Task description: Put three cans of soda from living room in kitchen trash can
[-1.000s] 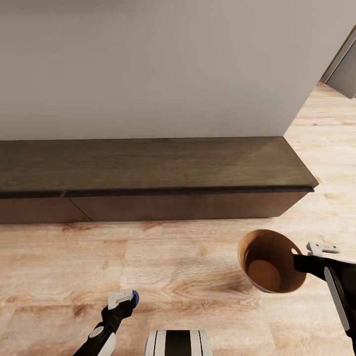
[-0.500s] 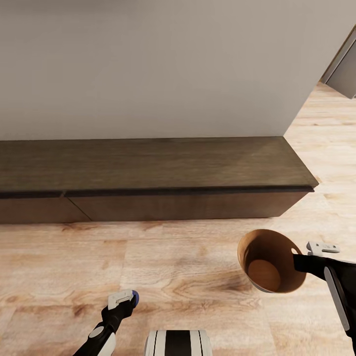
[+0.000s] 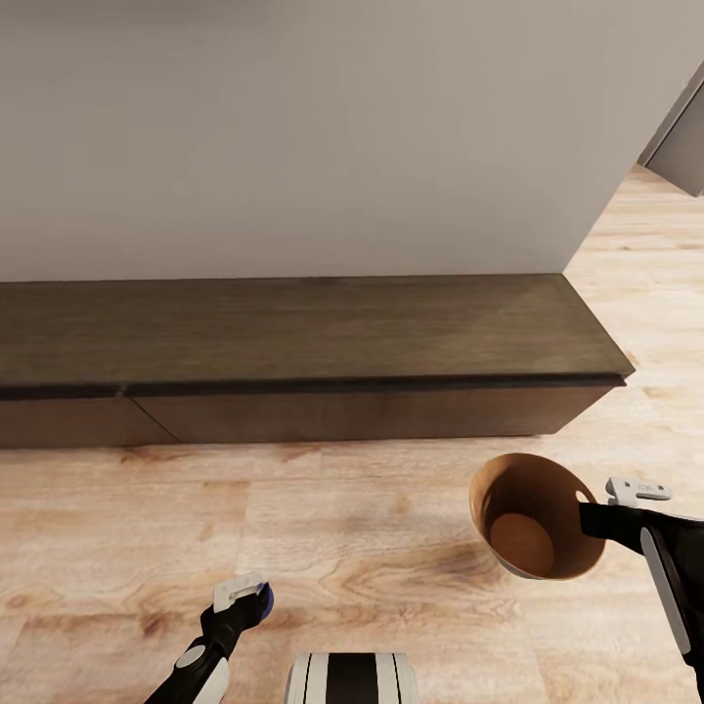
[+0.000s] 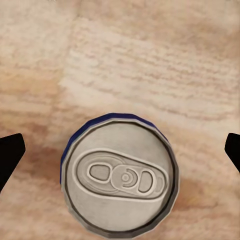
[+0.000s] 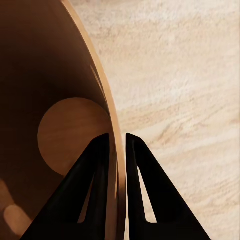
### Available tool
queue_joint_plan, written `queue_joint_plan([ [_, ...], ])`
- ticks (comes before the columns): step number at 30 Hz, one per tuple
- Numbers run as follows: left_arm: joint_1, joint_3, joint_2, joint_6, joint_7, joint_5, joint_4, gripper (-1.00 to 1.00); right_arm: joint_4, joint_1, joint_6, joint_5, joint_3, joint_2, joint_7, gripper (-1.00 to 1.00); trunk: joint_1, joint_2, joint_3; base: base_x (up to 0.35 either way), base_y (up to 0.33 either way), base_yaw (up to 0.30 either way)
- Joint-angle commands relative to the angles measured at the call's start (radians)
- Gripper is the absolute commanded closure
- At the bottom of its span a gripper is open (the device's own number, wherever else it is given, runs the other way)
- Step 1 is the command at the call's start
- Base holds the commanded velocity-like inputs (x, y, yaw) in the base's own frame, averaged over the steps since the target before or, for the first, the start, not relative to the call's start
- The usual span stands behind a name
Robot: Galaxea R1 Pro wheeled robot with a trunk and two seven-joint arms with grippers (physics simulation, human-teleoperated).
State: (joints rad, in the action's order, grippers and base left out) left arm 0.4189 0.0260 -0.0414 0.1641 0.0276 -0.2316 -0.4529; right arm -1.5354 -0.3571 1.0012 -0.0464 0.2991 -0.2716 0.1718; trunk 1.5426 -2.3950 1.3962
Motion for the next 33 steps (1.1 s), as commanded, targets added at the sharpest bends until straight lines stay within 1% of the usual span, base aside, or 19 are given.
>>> queue_joint_plan([
  [1, 0.000, 0.000, 0.000, 0.000, 0.000, 0.000, 0.000, -1.00, 0.000, 0.000, 0.000, 0.008, 0.000, 0.000, 0.006, 1.00, 0.000, 0.000, 0.000, 0.010, 0.000, 0.000],
  [7, 0.000, 0.000, 0.000, 0.000, 0.000, 0.000, 0.000, -1.00, 0.000, 0.000, 0.000, 0.008, 0.000, 0.000, 0.006, 1.00, 0.000, 0.000, 0.000, 0.004, 0.000, 0.000],
  [12, 0.000, 0.000, 0.000, 0.000, 0.000, 0.000, 0.000, -1.00, 0.000, 0.000, 0.000, 0.008, 0.000, 0.000, 0.006, 1.00, 0.019, -0.035, 0.016, 0.000, 0.000, 0.000],
  [19, 0.000, 0.000, 0.000, 0.000, 0.000, 0.000, 0.000, -1.00, 0.000, 0.000, 0.000, 0.008, 0.000, 0.000, 0.006, 1.00, 0.019, -0.035, 0.016, 0.000, 0.000, 0.000],
  [23, 0.000, 0.000, 0.000, 0.000, 0.000, 0.000, 0.000, -1.00, 0.000, 0.000, 0.000, 0.008, 0.000, 0.000, 0.006, 1.00, 0.034, -0.063, 0.028, 0.000, 0.000, 0.000],
  [33, 0.000, 0.000, 0.000, 0.000, 0.000, 0.000, 0.000, -1.00, 0.000, 0.000, 0.000, 0.008, 0.000, 0.000, 0.006, 1.00, 0.034, -0.063, 0.028, 0.000, 0.000, 0.000],
])
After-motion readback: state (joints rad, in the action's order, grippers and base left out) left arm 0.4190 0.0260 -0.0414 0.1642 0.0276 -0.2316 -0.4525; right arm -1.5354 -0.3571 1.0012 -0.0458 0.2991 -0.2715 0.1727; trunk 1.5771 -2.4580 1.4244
